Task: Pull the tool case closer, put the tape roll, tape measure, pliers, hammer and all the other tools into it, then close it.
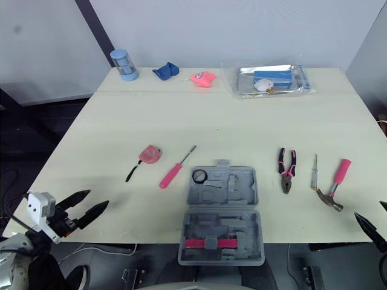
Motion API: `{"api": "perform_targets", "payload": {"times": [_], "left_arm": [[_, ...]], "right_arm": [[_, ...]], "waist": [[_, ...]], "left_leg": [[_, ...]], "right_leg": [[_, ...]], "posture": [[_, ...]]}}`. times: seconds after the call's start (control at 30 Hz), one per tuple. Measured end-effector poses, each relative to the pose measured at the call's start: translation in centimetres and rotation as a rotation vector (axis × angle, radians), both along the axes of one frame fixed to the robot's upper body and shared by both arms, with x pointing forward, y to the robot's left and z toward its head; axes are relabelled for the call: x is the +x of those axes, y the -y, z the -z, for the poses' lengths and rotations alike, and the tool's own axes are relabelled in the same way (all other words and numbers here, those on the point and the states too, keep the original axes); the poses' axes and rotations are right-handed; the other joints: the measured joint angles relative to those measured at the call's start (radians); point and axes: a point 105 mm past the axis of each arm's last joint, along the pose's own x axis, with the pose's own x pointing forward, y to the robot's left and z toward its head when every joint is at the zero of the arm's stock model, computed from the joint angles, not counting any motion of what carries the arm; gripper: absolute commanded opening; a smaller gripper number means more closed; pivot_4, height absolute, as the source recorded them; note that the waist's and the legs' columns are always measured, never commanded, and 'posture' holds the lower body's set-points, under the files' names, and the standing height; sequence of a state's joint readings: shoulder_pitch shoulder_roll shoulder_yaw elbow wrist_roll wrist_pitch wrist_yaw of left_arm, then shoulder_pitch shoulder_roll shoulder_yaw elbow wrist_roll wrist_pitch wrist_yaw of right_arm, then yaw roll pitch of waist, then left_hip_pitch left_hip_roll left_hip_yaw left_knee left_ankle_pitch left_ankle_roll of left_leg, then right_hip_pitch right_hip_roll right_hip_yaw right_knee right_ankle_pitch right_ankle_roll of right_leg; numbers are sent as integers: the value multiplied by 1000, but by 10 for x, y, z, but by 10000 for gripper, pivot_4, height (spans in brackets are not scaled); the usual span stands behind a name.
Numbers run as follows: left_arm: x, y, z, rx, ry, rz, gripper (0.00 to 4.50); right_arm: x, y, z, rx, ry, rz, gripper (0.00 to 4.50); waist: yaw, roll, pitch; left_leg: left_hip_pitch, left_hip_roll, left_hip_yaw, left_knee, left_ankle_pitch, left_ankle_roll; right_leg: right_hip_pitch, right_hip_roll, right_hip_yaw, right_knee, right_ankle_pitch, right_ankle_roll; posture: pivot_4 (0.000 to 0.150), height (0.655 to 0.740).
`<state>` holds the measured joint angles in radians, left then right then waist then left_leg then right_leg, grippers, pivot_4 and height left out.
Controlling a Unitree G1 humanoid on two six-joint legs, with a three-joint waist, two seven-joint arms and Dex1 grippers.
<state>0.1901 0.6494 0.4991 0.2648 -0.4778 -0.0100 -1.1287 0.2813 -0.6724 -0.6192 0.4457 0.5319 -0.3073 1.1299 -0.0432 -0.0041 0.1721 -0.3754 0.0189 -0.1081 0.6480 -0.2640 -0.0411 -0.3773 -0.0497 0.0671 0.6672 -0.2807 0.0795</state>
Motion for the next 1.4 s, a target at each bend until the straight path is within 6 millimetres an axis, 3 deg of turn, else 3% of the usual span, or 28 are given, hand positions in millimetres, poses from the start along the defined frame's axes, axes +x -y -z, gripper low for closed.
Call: {"api": "perform_targets", "payload": {"times": [0.1, 0.33, 0.53, 0.77, 0.93, 1.07, 1.23, 1.33, 1.4], "left_arm": [[11, 19, -13, 11, 32, 101, 43951], [22, 49, -32, 22, 74, 233, 43951], [37, 49, -36, 49, 87, 163, 43951], [60, 42, -16, 48, 29, -14, 43951], [93, 43, -6, 39, 9, -133, 43951], [107, 44, 2, 19, -12, -197, 43951], [113, 48, 25, 27, -92, -216, 43951], [117, 47, 24, 21, -93, -225, 43951], [118, 48, 23, 17, -98, -223, 38758]], "right_arm": [[16, -27, -11, 9, 39, -75, 45000], [31, -62, -26, 29, 54, -132, 45000], [24, -99, -37, 76, 77, -289, 45000], [14, -131, -58, 119, 98, -538, 45000], [11, -143, -62, 50, 94, -699, 45000], [14, -144, -63, 34, 107, -718, 45000], [17, -141, -62, 29, 105, -719, 45000], [19, -141, -63, 25, 111, -718, 45000], [19, -141, -64, 23, 115, -719, 45000]], "waist": [[1, 0, 0], [2, 0, 0], [2, 1, 0], [3, 0, 0], [7, -1, 0], [4, -1, 0], [4, -1, 0], [5, -1, 0], [5, -1, 0]], "left_leg": [[0, 0, 0, 0, 0, 0], [-1, 0, -1, 0, 0, 0], [-1, 0, -1, 0, 0, 0], [-1, 0, -1, 0, 0, 0], [-2, -1, -3, 2, 0, 0], [-2, -1, -3, 1, 0, 0], [-2, -1, -4, 1, 0, 0], [-2, -1, -4, 1, 0, 0], [-2, -1, -4, 1, 0, 0]], "right_leg": [[0, 0, 0, 0, 0, 0], [0, 0, 0, 0, 0, 0], [0, 0, 0, 0, 0, 0], [0, 0, -1, 0, 0, 0], [0, 0, -2, 0, 0, 0], [0, 0, -3, 0, 0, 0], [0, 0, -3, 0, 0, 0], [0, 0, -3, 0, 0, 0], [0, 0, -3, 0, 0, 0]], "posture": [[1500, 7400], [1500, 7400], [1500, 7400], [1500, 7400], [1500, 7400], [1500, 7400], [1500, 7400], [1500, 7400], [1500, 7400]]}}
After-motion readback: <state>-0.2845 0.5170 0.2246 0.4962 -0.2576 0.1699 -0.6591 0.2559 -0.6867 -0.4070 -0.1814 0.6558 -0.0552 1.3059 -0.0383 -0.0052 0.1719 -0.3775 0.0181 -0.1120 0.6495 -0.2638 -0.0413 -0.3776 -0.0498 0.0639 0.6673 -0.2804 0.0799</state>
